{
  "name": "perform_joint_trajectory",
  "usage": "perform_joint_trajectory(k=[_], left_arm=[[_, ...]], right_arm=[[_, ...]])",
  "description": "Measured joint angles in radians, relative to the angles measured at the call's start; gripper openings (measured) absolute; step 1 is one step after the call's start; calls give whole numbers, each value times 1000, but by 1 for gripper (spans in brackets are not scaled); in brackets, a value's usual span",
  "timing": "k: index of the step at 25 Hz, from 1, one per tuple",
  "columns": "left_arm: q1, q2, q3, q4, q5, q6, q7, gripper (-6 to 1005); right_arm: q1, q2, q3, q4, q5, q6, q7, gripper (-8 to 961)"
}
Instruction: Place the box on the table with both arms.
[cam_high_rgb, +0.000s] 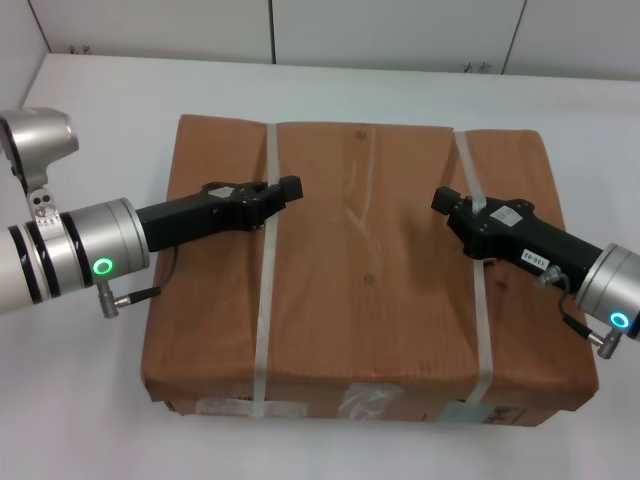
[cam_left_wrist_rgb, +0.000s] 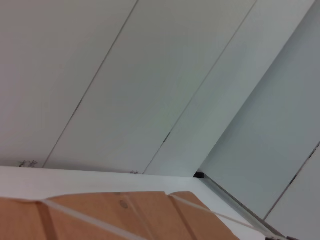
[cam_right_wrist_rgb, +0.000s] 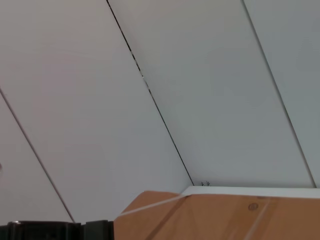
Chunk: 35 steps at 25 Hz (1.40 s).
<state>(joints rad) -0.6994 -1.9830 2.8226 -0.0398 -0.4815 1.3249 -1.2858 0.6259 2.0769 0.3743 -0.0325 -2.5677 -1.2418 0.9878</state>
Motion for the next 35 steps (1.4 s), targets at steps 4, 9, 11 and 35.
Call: perform_joint_trajectory(k=[4, 9, 11, 35], left_arm=[[0, 0, 0, 0, -4, 4, 0, 46], [0, 1, 0, 0, -4, 13, 2, 45], [0, 1, 0, 0, -4, 14, 2, 45], [-25, -48, 14, -41, 6, -290, 69, 44]], right_arm=[[0, 0, 0, 0, 0, -1, 0, 2], [0, 0, 0, 0, 0, -1, 0, 2], [0, 0, 0, 1, 0, -1, 0, 2], [100, 2, -54, 128, -13, 389, -70, 2]])
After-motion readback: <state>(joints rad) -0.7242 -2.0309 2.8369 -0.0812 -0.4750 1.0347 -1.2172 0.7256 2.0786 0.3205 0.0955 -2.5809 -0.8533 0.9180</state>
